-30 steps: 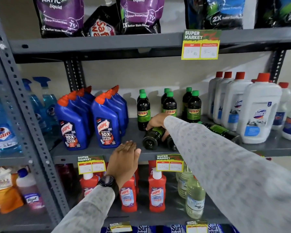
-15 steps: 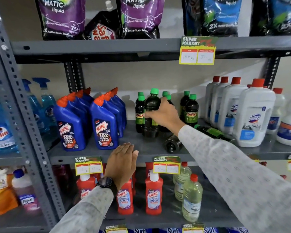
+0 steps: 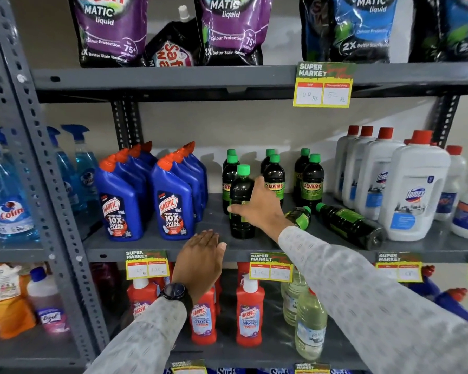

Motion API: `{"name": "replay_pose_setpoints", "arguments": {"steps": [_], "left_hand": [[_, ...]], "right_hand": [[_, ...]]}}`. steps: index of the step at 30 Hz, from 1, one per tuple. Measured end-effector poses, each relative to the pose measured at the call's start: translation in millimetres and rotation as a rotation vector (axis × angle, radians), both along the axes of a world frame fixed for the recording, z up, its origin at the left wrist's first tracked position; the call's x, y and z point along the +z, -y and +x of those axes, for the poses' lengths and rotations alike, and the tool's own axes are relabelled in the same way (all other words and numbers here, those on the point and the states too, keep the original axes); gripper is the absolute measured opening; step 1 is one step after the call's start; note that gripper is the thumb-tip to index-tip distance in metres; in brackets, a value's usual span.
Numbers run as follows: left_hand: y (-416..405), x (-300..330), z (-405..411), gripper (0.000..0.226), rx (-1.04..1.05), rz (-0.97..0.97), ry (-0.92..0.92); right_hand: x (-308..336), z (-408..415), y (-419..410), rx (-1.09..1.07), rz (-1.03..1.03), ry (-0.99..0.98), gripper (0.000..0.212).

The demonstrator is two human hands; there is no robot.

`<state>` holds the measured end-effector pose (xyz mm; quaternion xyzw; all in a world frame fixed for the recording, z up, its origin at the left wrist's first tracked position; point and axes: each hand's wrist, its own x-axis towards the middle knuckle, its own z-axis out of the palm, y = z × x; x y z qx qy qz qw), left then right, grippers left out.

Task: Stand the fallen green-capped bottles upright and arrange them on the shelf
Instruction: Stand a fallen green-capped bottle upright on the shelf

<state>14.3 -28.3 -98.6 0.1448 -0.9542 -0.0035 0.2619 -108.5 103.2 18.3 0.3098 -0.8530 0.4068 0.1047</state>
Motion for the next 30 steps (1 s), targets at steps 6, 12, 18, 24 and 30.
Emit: {"name": "replay_pose_setpoints", "arguments": {"steps": [6,12,18,24,30], "left_hand": [[-3,-2,-1,0.07,0.0,-0.004,0.002],[1,-1,-2,0.065,0.008,0.003,-0.005],[1,0,-3,0.067,0.013,-0.002,-0.013],[0,-2,-4,0.07,0.016,0.008,-0.014],[-1,1,-5,0.07,0.018,-0.006,0.0]], "right_hand": [[39,-12,-17,0.24,-0.133,0.257,0.073],[62,-35,-19,0.404,-0.037,0.338,0.046],[53,-41,-16,0.253,-0.038,0.137,0.029],[51,-43,-19,0.343,-0.075,0.202,0.027],[44,-53,-21,0.37,-0.147,0.332,0.029]]}}
